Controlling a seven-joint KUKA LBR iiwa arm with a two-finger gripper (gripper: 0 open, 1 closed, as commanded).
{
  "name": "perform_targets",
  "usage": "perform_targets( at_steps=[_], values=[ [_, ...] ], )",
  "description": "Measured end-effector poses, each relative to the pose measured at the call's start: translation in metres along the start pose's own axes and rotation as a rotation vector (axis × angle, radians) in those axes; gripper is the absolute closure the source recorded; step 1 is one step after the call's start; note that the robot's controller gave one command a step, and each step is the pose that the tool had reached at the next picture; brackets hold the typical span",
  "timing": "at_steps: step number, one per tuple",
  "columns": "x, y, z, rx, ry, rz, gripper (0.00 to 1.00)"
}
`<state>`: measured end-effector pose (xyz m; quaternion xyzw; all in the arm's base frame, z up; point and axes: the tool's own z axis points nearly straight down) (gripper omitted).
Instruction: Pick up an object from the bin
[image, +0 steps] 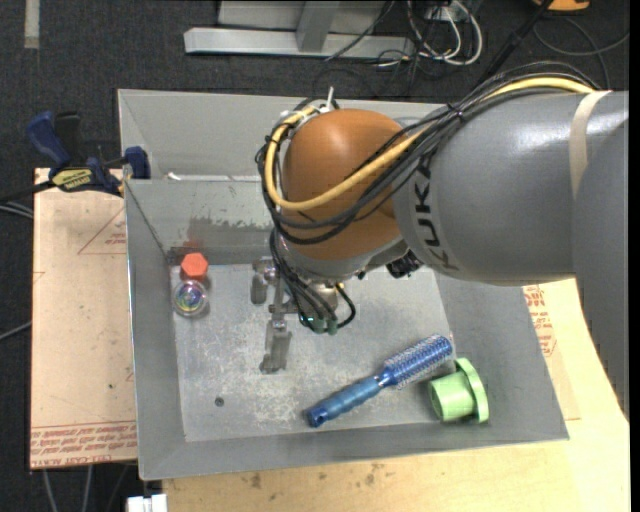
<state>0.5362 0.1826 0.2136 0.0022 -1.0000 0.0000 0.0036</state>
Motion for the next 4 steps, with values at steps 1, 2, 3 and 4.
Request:
perform_targets(
  at_steps=[1, 2, 3, 4],
  values=[
    [0.016, -0.069, 0.074, 0.004, 0.002, -0.031, 0.00],
    [0.029, -0.131, 0.125, 0.002, -0.004, -0.507, 0.00],
    [0.029, -0.129, 0.124, 0.000, -0.006, -0.508, 1.00],
    [0.039, -0.113, 0.000, 0.001, -0.016, -0.508, 1.00]
  ],
)
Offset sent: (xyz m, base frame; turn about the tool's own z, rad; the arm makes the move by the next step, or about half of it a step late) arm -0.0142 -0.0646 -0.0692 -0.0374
